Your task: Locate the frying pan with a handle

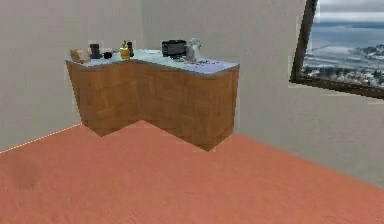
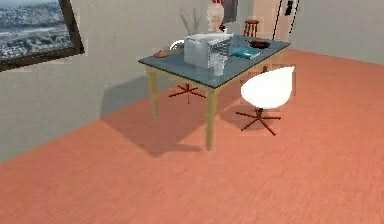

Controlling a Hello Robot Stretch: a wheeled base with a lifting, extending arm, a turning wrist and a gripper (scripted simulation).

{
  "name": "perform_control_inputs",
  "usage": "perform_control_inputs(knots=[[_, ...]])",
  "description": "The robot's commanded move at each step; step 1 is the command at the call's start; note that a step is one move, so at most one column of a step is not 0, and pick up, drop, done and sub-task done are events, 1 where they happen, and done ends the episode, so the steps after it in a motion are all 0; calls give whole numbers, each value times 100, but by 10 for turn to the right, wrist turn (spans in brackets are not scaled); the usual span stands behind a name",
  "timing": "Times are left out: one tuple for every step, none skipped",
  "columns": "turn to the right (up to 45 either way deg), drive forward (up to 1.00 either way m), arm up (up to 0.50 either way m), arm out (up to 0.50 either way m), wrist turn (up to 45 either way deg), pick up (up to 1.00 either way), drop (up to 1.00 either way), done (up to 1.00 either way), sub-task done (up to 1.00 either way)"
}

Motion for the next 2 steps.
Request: perform_control_inputs(knots=[[-270, 0, 0, 0, 0, 0, 0, 0, 0], [0, 100, 0, 0, 0, 0, 0, 0, 0]])
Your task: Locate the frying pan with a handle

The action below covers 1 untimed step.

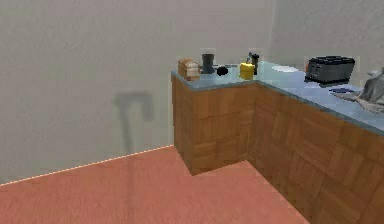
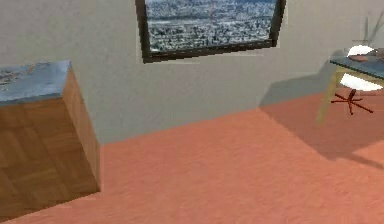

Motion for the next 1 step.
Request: perform_control_inputs(knots=[[-30, 0, 0, 0, 0, 0, 0, 0, 0]])
